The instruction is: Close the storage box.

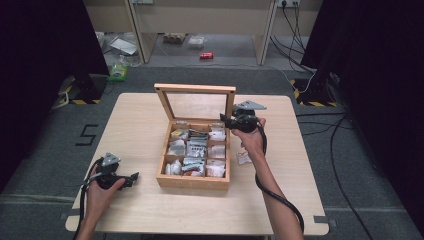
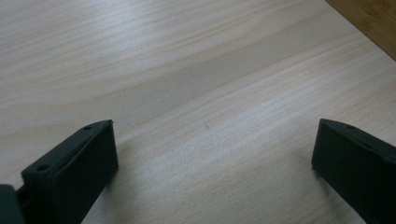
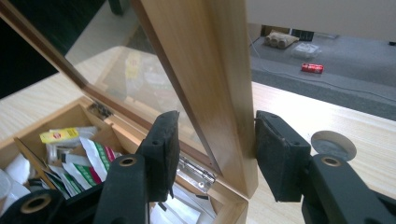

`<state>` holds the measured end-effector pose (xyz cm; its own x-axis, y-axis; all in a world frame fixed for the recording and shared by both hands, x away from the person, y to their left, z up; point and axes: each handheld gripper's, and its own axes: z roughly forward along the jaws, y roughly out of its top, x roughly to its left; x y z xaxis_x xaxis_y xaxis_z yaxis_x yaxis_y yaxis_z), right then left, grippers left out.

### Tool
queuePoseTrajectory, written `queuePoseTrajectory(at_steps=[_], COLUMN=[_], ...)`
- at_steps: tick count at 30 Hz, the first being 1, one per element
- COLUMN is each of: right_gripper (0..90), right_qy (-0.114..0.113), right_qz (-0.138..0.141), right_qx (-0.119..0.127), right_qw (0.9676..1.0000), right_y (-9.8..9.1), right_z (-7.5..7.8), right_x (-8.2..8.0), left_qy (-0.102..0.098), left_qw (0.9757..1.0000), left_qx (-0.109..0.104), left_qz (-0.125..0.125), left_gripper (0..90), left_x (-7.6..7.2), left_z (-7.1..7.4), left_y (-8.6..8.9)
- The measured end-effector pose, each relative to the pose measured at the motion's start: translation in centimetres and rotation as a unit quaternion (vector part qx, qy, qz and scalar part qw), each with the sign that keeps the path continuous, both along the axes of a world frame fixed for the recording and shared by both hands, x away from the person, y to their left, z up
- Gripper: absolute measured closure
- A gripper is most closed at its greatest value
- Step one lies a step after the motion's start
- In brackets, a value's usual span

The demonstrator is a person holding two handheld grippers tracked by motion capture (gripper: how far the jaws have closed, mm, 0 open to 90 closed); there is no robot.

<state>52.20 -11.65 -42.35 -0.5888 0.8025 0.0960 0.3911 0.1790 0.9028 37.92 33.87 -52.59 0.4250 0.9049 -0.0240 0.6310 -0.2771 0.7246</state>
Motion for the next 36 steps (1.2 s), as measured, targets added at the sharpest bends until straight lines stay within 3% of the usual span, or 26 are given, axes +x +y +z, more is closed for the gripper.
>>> queuePoseTrajectory(at_steps=[10,13,19,26,36], right_gripper=[55.9,57.6,58.1,57.3,56.1], right_qy=[-0.01,-0.013,-0.018,-0.015,-0.008], right_qz=[-0.013,-0.015,-0.015,-0.011,0.009], right_qx=[0.037,0.067,0.051,0.066,0.056], right_qw=[0.9992,0.9975,0.9984,0.9976,0.9984], right_y=[-0.7,-1.2,-1.0,-1.2,-1.4], right_z=[1.1,1.8,2.4,2.8,3.5], right_x=[-1.0,-1.4,-2.1,-2.8,-4.4], left_qy=[-0.001,-0.001,-0.001,-0.001,-0.001], left_qw=[1.0,1.0,1.0,1.0,1.0], left_qx=[0.0,0.0,0.0,0.0,0.0], left_qz=[0.0,0.0,0.001,0.0,0.001], left_gripper=[0.0,0.0,0.0,0.0,0.0], left_x=[0.0,0.0,0.0,0.0,0.0], left_z=[0.0,0.0,0.0,0.0,0.0], left_y=[0.0,0.0,0.0,0.0,0.0])
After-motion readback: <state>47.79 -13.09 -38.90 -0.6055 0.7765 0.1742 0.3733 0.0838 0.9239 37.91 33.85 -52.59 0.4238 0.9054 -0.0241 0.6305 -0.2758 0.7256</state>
